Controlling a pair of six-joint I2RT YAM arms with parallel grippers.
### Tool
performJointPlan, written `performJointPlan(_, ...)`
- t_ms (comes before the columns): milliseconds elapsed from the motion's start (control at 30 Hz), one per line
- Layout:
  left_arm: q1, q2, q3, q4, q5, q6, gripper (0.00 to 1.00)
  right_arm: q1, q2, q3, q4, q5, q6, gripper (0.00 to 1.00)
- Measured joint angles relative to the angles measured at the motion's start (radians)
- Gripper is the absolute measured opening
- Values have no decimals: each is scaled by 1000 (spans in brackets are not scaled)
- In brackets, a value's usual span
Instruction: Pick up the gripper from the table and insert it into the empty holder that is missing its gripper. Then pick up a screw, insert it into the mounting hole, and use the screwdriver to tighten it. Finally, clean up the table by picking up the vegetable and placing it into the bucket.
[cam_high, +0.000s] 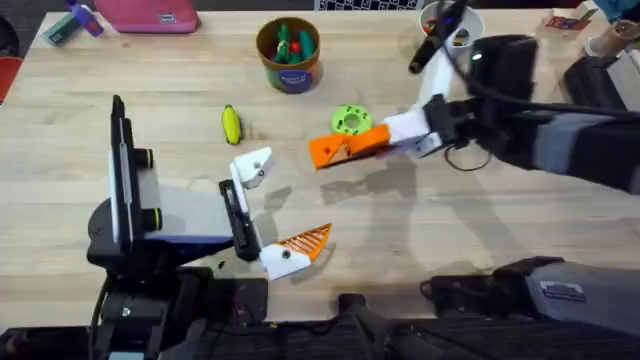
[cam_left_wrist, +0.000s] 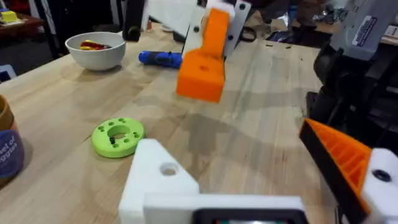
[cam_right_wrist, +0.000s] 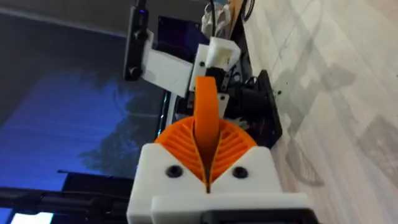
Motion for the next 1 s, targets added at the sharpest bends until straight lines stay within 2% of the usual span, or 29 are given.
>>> performJointPlan(300, 0, 0, 0, 0, 0, 0, 985, 78, 157, 0, 42, -15, 30, 9)
performJointPlan(467, 0, 0, 0, 0, 0, 0, 985, 130, 168, 24, 42, -15, 39, 9)
performJointPlan(733, 0, 0, 0, 0, 0, 0, 985, 162, 172, 71, 44, -9, 70, 9)
performJointPlan(1000, 0, 0, 0, 0, 0, 0, 985, 200, 238, 90, 70, -2, 84, 9)
